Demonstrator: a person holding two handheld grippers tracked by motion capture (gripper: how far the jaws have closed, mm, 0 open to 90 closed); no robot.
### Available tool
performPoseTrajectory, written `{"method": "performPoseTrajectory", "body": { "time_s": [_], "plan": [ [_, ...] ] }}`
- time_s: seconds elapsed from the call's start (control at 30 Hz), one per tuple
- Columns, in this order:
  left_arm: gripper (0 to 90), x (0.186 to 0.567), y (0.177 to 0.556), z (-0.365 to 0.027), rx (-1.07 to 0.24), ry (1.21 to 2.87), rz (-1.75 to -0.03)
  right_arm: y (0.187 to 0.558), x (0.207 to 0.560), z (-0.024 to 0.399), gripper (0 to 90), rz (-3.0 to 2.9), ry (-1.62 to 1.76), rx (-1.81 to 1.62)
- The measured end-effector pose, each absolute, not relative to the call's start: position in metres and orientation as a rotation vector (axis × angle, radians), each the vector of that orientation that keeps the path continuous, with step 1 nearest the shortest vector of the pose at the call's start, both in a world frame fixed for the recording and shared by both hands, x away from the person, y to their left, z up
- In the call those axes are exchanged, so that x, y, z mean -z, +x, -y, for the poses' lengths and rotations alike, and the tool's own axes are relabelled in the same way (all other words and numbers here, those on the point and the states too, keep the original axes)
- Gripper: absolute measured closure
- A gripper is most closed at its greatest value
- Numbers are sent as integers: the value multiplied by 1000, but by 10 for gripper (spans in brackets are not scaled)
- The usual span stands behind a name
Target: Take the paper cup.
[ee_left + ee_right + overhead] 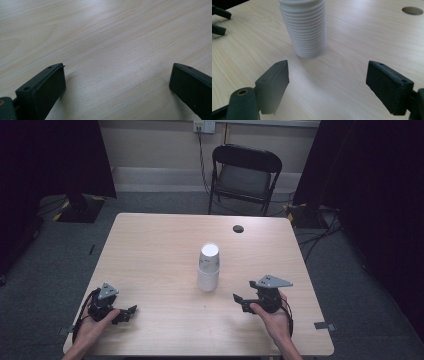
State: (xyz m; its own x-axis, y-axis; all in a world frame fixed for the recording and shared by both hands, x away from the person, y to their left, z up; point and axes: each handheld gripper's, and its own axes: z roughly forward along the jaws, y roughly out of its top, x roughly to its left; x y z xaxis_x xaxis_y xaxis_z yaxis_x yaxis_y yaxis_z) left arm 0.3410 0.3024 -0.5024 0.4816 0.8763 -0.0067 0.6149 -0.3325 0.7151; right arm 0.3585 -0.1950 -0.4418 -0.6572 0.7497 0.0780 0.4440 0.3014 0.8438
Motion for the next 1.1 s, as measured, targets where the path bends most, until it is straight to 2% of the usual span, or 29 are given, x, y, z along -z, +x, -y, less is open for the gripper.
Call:
{"method": "performPoseTrajectory", "body": {
  "time_s": [0.3,1.1],
  "plan": [
    [2,502,341,-302,-508,2068,-1227,368,412,178,175,-2205,962,-1335],
    [1,502,341,-302,-508,2067,-1227,401,382,135,153,-2187,856,-1451]
  ]
}}
